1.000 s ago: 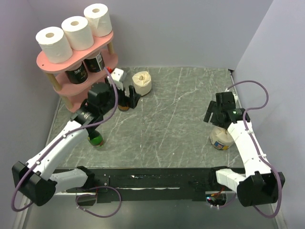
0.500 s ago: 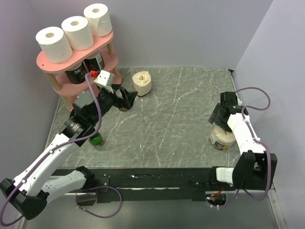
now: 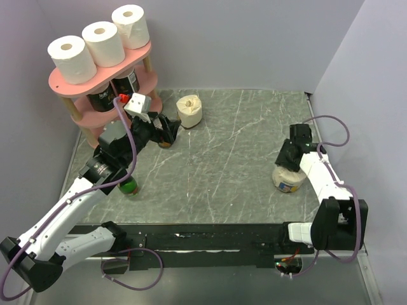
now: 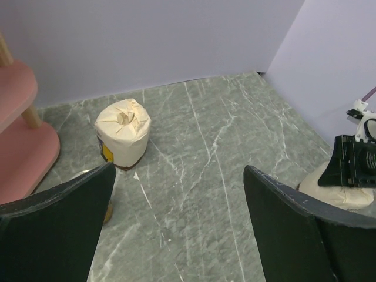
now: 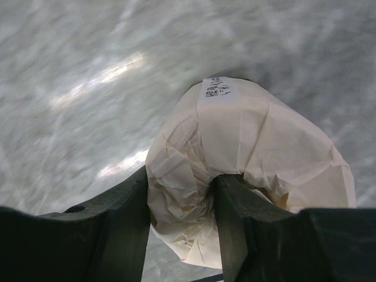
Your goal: Place and organize the paper towels onto the shelf
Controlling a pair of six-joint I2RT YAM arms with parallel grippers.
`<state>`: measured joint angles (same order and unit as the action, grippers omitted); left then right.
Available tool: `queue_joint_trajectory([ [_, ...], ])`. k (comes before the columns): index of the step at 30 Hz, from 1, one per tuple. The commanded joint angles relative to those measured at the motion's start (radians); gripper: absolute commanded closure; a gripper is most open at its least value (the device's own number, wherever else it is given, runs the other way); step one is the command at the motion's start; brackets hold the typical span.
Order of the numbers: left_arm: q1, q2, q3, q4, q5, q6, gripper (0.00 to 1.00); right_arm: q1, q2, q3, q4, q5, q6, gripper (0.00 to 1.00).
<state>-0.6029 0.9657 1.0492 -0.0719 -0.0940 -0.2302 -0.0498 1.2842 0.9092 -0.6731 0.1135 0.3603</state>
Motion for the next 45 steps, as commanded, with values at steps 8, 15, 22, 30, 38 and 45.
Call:
queue_joint_trajectory([
  [8,-0.003,-0.053,-0.025,0.038,-0.190,0.012,0.04,0.582,0.116,0.216,0.095,-0.045,0.075,0.57],
  [15,-0.001,-0.076,-0.041,0.049,-0.253,0.019,0.04,0.846,0.371,0.520,0.009,0.041,0.085,0.56],
  [22,-0.001,-0.079,-0.049,0.060,-0.317,0.016,0.04,0.930,0.486,0.602,0.003,0.063,0.086,0.50],
  [30,-0.001,-0.078,-0.054,0.064,-0.311,0.041,0.04,0.939,0.497,0.606,-0.016,0.069,0.083,0.44],
  [38,-0.003,-0.024,0.003,0.003,-0.317,0.052,0.04,0.939,0.327,0.577,-0.068,0.087,0.058,0.22],
  [45,-0.060,0.149,0.181,-0.201,-0.242,0.026,0.01,0.935,0.000,0.355,-0.052,0.172,0.065,0.20],
])
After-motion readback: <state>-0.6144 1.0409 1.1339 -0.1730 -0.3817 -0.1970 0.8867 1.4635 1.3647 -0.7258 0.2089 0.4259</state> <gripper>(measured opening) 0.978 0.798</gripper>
